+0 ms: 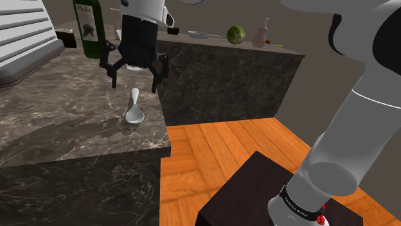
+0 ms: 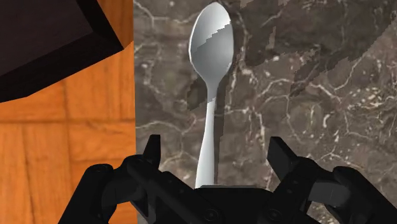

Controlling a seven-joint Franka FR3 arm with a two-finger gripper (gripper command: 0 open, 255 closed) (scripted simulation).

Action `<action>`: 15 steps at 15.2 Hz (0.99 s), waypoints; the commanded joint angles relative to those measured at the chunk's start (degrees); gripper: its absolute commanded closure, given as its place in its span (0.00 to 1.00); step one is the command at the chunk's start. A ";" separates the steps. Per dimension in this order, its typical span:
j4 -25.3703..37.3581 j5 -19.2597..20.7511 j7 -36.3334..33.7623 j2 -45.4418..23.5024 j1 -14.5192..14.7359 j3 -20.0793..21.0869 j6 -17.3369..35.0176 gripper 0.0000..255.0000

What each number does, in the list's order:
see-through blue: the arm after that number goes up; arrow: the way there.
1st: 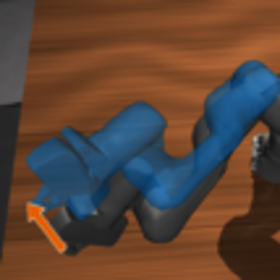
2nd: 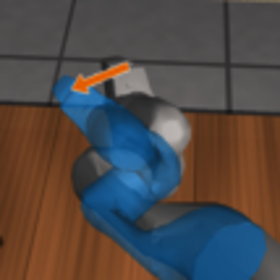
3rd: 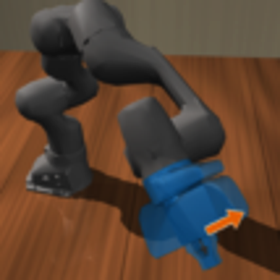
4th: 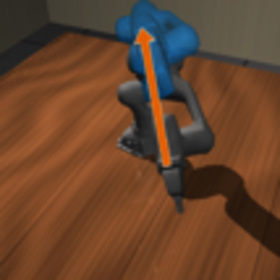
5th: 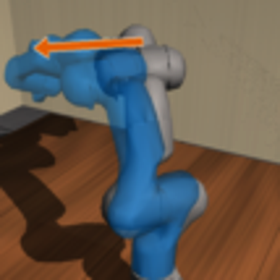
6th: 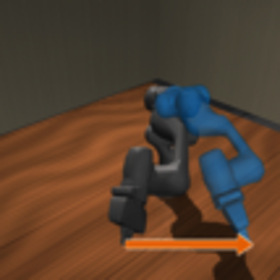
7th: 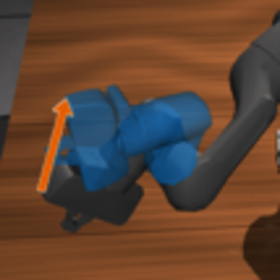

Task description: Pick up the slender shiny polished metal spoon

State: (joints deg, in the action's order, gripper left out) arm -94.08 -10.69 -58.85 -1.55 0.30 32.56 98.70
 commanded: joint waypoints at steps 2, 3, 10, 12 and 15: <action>-2.14 -0.07 0.32 0.00 0.02 0.01 2.16 0.00; -3.47 -0.18 0.58 0.12 0.01 0.01 3.36 0.00; -3.34 -0.14 0.52 0.04 0.03 0.03 3.30 1.00; -3.34 -0.14 0.53 0.04 0.03 0.02 3.30 1.00; -3.47 -0.18 0.58 0.12 0.01 0.01 3.36 1.00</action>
State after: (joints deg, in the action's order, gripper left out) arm -97.43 -10.84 -58.29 -1.45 0.31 32.57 102.01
